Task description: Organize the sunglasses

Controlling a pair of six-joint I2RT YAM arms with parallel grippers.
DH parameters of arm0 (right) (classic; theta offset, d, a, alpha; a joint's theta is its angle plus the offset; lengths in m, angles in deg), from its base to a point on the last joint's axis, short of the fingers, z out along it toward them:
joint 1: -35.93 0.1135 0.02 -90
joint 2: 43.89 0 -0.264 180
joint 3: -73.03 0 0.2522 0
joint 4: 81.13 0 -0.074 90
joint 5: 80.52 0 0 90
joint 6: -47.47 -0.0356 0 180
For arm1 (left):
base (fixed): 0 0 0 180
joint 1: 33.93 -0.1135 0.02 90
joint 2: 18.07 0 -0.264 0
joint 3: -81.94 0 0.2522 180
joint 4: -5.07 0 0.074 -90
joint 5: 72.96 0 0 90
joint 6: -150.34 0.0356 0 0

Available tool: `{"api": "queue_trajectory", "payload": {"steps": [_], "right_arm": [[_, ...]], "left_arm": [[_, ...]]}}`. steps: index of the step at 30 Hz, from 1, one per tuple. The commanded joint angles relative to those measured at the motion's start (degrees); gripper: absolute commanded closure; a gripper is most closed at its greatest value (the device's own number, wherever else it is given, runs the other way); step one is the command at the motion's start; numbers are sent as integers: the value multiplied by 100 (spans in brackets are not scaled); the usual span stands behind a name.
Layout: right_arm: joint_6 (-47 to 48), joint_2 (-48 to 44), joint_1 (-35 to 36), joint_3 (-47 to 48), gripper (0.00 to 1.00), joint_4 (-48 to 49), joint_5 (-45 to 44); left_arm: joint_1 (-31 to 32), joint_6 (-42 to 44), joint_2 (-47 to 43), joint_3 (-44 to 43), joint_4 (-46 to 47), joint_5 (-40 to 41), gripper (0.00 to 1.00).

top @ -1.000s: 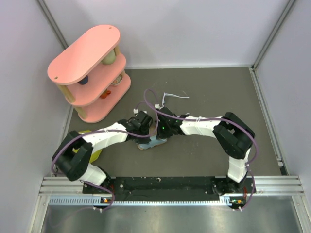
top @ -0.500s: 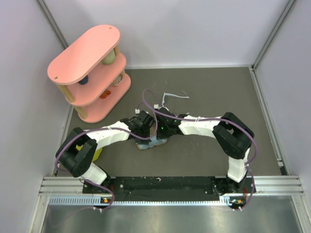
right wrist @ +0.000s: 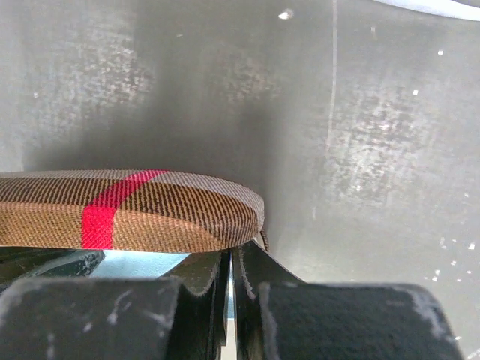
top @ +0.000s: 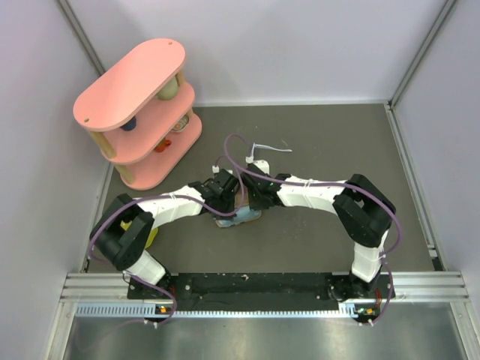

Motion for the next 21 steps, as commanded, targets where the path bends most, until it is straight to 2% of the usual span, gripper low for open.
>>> {"api": "queue_trajectory", "payload": {"steps": [1,7,21], "right_arm": [[253,-72,-11,-89,100,-1171,-974],[648,-529,-11,-229,100,-494,45],[631,-757,-11,-325,100,-117,566]], "left_arm": [[-22,255,510,248,-401,330,100],[-22,211,519,257,-400,338,100],[-13,-52,519,266,-480,391,100]]}}
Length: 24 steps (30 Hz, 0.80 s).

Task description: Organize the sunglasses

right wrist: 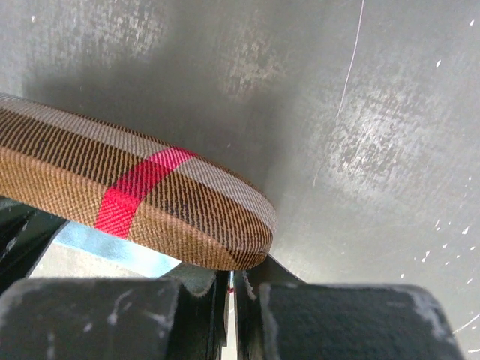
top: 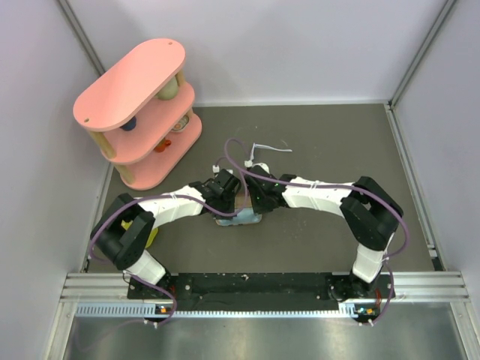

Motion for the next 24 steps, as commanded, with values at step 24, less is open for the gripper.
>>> {"api": "queue_trajectory", "payload": {"steps": [24], "right_arm": [[-150,-138,28,-485,100,769,773]], "left_arm": [[-32,-162,468,310,-558,249,100]]}}
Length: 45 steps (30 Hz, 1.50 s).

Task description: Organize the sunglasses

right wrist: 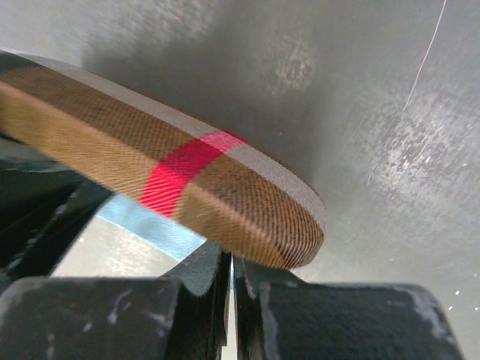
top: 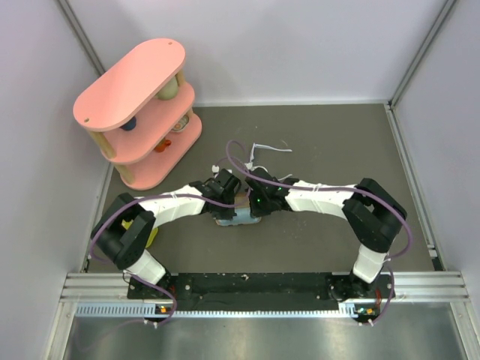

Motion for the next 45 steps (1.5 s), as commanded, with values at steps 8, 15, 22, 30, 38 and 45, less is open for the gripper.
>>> {"api": "queue_trajectory", "payload": {"steps": [8,15,22,30,38,45], "right_arm": [[-201,-31,-2,-289,100,-346,-416],[-184,-576,-81,-272,100,-592,-786],[-79,-717,-82,0,100,-619,-716],[80,-507,-90,97,100,-312,-136],[-17,-59,-90,115,100,23,268],[-78,-110,-116,141,100,23,189]], "left_arm": [[-37,-29,434,351,-591,306,100],[-28,-11,390,360,-609,324,100],[-37,24,328,307,-600,289,100],[-37,50,117,184,-627,289,100],[-28,68,-120,70,-670,271,92],[-37,59,-445,-123,-829,332,79]]}}
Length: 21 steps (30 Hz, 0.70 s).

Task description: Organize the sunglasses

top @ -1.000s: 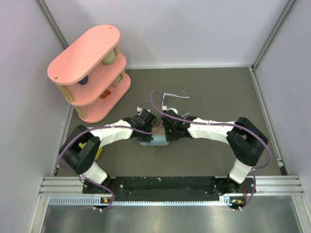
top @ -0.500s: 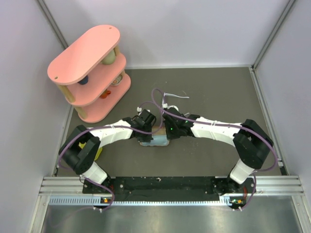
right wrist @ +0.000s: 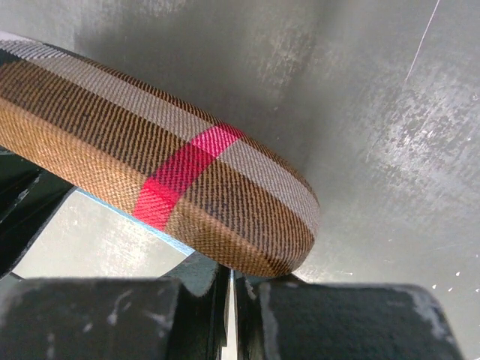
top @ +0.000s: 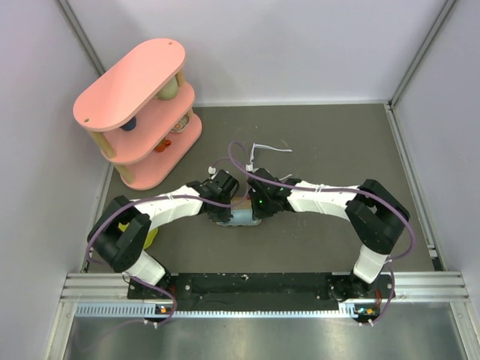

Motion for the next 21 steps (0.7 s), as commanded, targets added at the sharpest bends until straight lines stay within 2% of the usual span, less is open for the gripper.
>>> {"api": "queue_trajectory", "payload": {"steps": [1,8,18,21], "right_arm": [[-63,-130,-82,285,100,191,-5],[-194,-491,-266,417,100,50,-198],[-950,-930,-863,496,84,-388,-496],[-1319,-887,-1074,663,74,-758,-690]], "left_arm": [[-26,92,-294,-193,-536,212,79],[-35,136,-426,-501,-720,318,77],[-79,311,-418,-791,-782,397,76],[-122,355,-400,-870,-791,432,76]]}}
